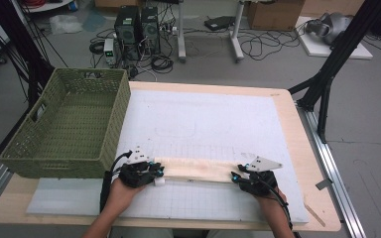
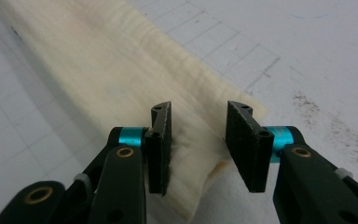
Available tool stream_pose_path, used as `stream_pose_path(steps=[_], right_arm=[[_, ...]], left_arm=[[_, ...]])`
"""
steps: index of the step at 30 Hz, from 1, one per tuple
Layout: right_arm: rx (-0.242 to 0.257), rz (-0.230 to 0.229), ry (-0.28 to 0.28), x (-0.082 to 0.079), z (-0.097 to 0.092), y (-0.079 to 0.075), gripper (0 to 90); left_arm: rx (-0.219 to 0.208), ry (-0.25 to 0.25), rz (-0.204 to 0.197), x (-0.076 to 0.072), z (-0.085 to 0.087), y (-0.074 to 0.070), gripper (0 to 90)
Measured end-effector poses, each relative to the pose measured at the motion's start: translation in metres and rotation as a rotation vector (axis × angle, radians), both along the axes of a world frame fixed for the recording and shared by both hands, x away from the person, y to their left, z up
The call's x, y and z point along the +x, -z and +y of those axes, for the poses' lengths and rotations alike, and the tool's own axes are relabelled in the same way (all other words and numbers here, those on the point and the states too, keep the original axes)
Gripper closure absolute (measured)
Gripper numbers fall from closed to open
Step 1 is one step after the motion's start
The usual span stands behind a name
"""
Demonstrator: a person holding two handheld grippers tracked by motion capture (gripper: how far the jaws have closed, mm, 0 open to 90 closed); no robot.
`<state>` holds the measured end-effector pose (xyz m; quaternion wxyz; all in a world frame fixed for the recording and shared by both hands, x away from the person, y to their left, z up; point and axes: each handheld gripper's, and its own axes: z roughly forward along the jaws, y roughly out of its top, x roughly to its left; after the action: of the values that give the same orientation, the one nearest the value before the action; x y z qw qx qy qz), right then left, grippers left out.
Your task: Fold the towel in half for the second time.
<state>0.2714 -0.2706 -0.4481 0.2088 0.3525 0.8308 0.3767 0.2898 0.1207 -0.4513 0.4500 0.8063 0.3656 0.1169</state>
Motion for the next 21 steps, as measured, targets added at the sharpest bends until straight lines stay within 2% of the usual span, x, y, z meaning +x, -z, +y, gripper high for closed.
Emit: stream_pose_path(steps=[7,12,15,16,17,21], right_arm=[[-0.007,-0.003,0.0,0.001,-0.006,0.0,60.5],[0.019,0.02,0.011,0.001,-0.01,0.001,59.5],[0.052,0.045,0.026,0.001,-0.013,0.0,50.7],[0.067,0.048,0.035,0.0,-0.014,-0.001,47.2],[0.086,0.053,0.04,-0.001,-0.016,-0.002,44.5],[0.14,0.017,0.069,-0.005,-0.029,-0.008,35.5]], left_arm=[[0.002,-0.001,0.003,0.0,0.001,0.0,76.3],[-0.005,0.001,0.01,0.0,0.002,0.0,76.7],[-0.03,0.0,0.013,0.001,0.005,0.0,75.7],[-0.04,0.003,0.007,0.0,0.006,-0.001,74.0],[-0.049,0.003,-0.016,0.0,0.009,-0.001,71.9],[-0.107,-0.027,-0.104,-0.003,0.019,-0.007,65.7]])
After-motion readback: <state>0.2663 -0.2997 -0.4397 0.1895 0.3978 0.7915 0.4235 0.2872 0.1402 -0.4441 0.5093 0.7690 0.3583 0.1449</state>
